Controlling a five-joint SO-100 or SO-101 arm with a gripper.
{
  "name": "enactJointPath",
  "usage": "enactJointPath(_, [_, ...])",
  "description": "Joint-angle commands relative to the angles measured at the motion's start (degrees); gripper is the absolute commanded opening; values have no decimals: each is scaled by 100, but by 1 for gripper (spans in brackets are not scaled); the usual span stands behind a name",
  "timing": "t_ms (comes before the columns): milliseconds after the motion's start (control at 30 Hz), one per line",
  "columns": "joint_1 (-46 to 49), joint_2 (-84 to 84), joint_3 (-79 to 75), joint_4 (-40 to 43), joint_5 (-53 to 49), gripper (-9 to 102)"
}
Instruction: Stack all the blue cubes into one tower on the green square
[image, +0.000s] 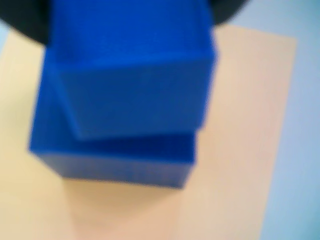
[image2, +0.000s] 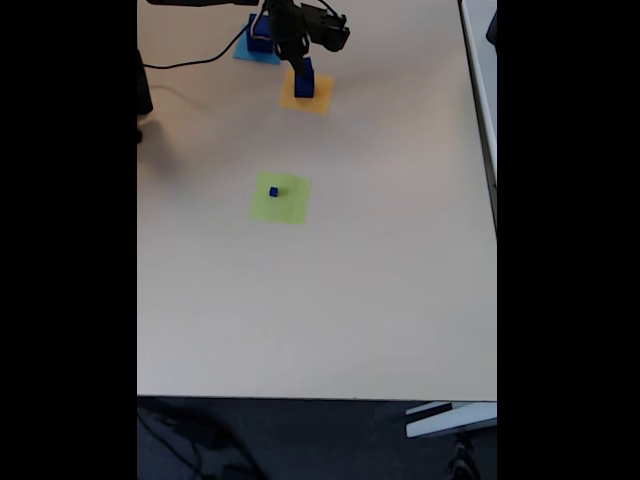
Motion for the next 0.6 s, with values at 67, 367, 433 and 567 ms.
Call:
enactJointPath(67, [-53,501,-35,-97,44,10])
enactJointPath(367, [-53,501,-9,-141,9,12])
enactJointPath(433, [-44,501,-9,-141,9,12])
enactJointPath(567, [-44,510,-9,-149,0,13])
